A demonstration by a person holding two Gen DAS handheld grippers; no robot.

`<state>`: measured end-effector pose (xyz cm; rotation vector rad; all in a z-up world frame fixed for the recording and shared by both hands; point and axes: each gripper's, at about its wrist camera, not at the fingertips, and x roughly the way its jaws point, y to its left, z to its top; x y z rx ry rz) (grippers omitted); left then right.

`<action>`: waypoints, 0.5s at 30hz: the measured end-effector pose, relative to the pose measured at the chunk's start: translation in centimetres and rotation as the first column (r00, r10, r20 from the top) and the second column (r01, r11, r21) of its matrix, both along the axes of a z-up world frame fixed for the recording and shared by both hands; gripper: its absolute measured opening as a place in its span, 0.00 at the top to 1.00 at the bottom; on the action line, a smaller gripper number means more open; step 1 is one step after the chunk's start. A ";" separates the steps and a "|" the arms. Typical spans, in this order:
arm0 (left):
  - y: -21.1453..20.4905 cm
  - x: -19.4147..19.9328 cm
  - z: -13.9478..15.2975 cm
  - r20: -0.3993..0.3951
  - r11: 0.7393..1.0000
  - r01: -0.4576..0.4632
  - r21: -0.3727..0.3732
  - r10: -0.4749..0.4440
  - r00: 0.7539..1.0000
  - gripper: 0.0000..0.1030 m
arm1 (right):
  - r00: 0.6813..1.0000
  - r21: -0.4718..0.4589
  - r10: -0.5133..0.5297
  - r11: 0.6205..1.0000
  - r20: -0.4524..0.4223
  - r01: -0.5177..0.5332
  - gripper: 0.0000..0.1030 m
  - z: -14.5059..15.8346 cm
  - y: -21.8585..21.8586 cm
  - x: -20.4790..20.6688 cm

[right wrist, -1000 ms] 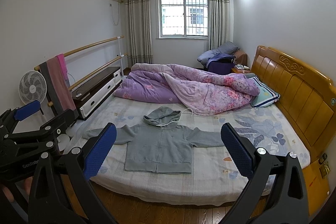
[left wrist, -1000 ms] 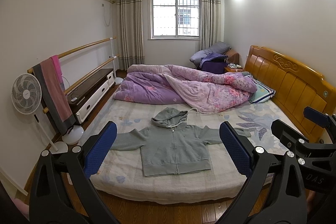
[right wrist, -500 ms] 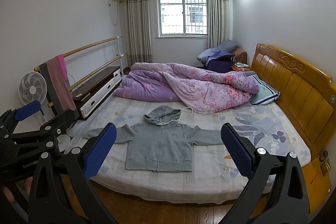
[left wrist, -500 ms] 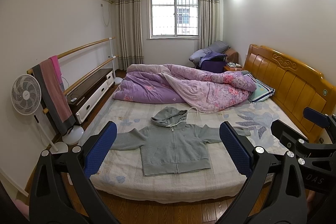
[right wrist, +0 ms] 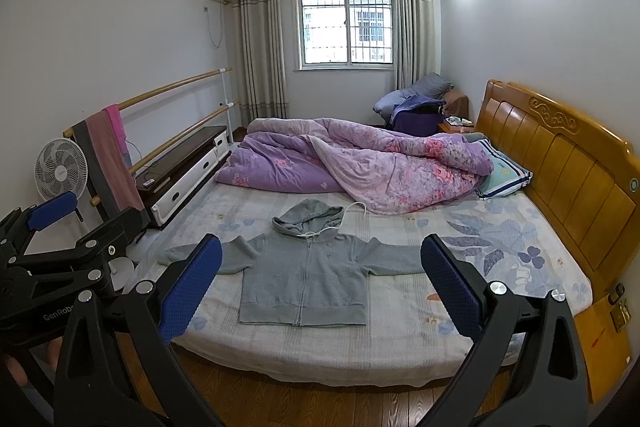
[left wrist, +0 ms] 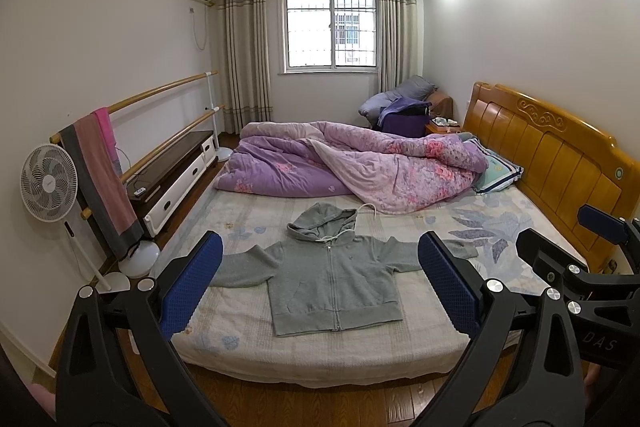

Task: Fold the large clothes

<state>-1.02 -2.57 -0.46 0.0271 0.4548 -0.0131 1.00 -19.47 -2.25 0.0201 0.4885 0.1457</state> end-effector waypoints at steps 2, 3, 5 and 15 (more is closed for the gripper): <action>0.0 0.1 0.0 -0.002 1.000 0.003 0.001 -0.003 1.000 0.05 | 1.000 0.000 -0.003 1.000 -0.002 0.003 0.07 0.0 0.2 0.1; 0.1 0.2 0.0 -0.004 1.000 0.003 0.000 -0.003 1.000 0.05 | 1.000 0.001 -0.004 1.000 -0.004 0.004 0.07 0.0 0.3 0.2; 0.2 0.2 0.1 -0.005 1.000 0.005 0.000 -0.005 1.000 0.05 | 1.000 0.001 -0.005 1.000 -0.005 0.005 0.07 0.0 0.3 0.3; 2.0 1.4 -0.4 -0.026 1.000 0.009 -0.008 -0.009 1.000 0.05 | 1.000 0.003 -0.008 1.000 -0.025 0.008 0.07 -0.3 1.7 1.4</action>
